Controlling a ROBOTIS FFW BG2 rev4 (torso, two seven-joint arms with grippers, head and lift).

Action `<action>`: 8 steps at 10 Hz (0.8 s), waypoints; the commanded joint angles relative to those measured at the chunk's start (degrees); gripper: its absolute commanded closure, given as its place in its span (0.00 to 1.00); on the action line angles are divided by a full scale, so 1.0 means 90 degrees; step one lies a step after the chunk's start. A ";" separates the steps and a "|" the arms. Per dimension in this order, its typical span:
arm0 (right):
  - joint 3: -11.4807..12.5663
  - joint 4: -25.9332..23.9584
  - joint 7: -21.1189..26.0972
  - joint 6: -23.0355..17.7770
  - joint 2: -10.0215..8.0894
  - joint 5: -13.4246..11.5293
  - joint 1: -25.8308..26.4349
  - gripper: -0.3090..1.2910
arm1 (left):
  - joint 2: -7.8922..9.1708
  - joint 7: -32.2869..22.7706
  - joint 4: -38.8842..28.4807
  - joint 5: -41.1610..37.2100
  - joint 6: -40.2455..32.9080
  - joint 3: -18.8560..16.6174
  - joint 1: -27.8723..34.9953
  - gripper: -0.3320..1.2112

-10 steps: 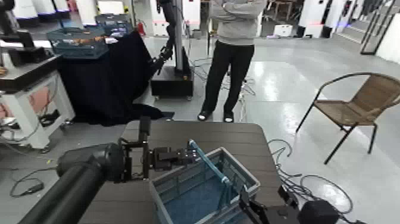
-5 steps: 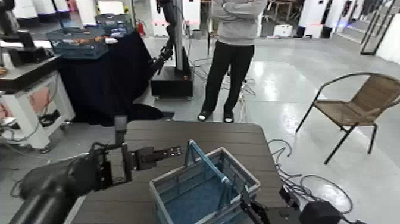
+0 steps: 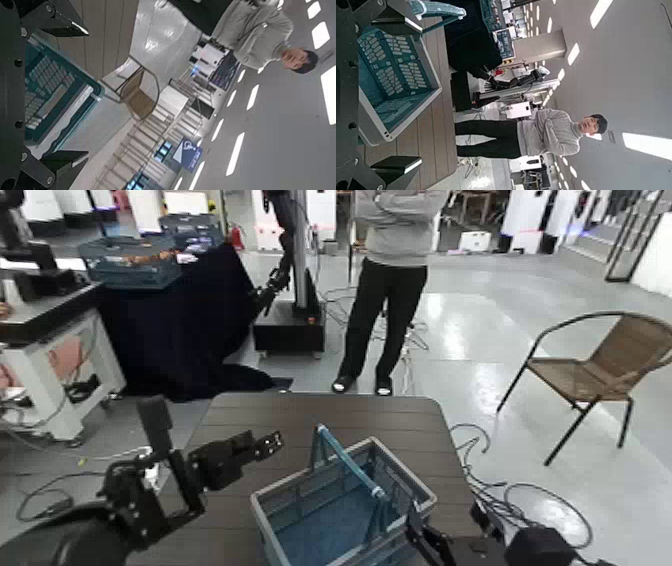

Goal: Place the crate on the table.

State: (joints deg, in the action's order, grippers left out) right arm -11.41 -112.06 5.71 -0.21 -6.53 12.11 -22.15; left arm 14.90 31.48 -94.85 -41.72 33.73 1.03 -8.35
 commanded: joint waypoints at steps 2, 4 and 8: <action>0.0037 0.0000 0.0000 -0.0045 -0.0007 0.0002 -0.0019 0.29 | -0.0279 -0.0998 -0.0965 0.0807 -0.1717 -0.0007 0.1367 0.35; 0.0057 0.0000 0.0000 -0.0084 -0.0007 0.0002 -0.0049 0.29 | -0.0533 -0.1662 -0.1141 0.1237 -0.2791 0.0081 0.2051 0.35; 0.0086 -0.0010 0.0000 -0.0094 0.0003 -0.0018 -0.0068 0.29 | -0.0836 -0.2307 -0.1200 0.2292 -0.4383 0.0062 0.2988 0.35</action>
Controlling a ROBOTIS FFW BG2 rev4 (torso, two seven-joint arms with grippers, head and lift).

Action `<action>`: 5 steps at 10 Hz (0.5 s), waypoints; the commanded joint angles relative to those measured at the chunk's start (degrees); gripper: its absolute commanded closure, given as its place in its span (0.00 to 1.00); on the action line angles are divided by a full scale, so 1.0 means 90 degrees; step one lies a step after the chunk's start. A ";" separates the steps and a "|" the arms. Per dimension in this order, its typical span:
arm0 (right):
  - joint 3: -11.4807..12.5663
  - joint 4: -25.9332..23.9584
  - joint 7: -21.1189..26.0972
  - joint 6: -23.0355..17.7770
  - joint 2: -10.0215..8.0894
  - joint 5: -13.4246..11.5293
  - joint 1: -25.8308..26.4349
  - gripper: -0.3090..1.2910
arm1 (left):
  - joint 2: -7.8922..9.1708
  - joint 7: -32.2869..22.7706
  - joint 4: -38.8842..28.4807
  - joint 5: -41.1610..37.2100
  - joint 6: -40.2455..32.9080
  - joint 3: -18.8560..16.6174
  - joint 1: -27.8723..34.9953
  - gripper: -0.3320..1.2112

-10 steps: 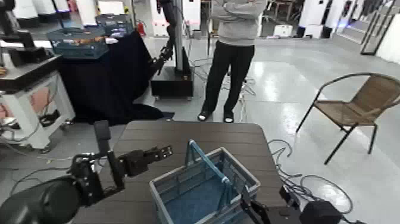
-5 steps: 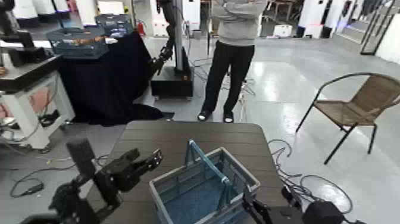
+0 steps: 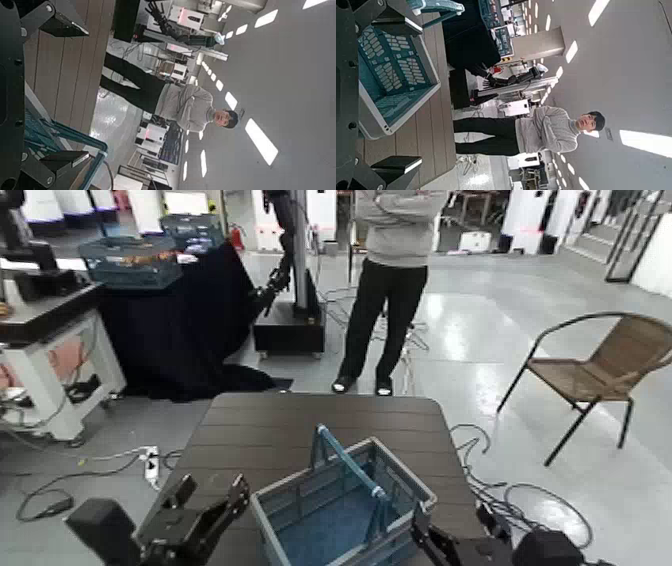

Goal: Place the crate on the table.

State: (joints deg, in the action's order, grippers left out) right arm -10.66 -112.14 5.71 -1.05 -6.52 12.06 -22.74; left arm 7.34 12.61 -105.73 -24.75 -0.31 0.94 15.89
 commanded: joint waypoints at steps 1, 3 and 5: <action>0.0012 -0.0011 0.0000 -0.0001 0.0001 -0.0012 -0.0012 0.29 | 0.0005 -0.0278 0.0039 0.0622 -0.0757 0.0101 0.0403 0.35; 0.0012 -0.0021 0.0000 0.0009 0.0001 -0.0022 -0.0022 0.29 | 0.0005 -0.0562 0.0059 0.0846 -0.1011 0.0208 0.0530 0.35; 0.0022 -0.0031 0.0000 0.0009 0.0001 -0.0032 -0.0022 0.29 | 0.0005 -0.0581 0.0059 0.0915 -0.1060 0.0208 0.0540 0.35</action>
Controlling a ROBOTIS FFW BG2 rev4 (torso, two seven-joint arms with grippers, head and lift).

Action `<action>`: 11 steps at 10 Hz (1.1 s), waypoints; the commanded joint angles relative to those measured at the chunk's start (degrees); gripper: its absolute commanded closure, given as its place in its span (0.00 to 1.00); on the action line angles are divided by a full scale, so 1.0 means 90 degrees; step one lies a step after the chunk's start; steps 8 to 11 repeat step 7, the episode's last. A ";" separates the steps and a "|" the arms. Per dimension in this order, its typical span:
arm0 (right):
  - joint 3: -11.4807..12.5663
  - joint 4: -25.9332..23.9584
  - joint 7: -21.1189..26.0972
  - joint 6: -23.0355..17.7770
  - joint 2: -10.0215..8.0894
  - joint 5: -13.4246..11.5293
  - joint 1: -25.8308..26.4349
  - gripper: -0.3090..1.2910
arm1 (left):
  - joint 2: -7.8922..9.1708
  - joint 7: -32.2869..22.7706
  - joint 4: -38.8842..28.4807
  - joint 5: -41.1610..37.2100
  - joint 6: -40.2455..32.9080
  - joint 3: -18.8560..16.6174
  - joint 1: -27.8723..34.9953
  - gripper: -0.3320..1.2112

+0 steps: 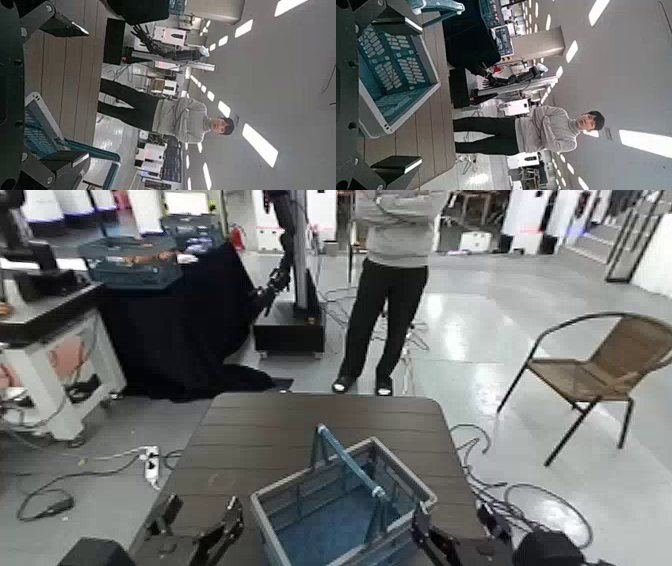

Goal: Place the crate on the table.

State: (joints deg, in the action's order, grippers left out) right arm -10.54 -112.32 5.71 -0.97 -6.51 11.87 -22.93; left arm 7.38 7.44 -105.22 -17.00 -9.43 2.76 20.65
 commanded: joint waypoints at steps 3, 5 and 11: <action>0.0009 -0.0010 0.0000 0.0000 0.0000 -0.0010 -0.0011 0.29 | 0.0000 -0.0026 0.0002 0.0160 -0.0114 0.0025 0.0010 0.35; 0.0009 -0.0010 0.0000 0.0000 0.0010 0.0000 -0.0020 0.29 | -0.0010 -0.0045 0.0002 0.0180 -0.0143 0.0035 0.0010 0.35; 0.0009 -0.0010 0.0000 0.0000 0.0010 -0.0010 -0.0020 0.29 | -0.0020 -0.0055 0.0011 0.0200 -0.0163 0.0035 0.0010 0.35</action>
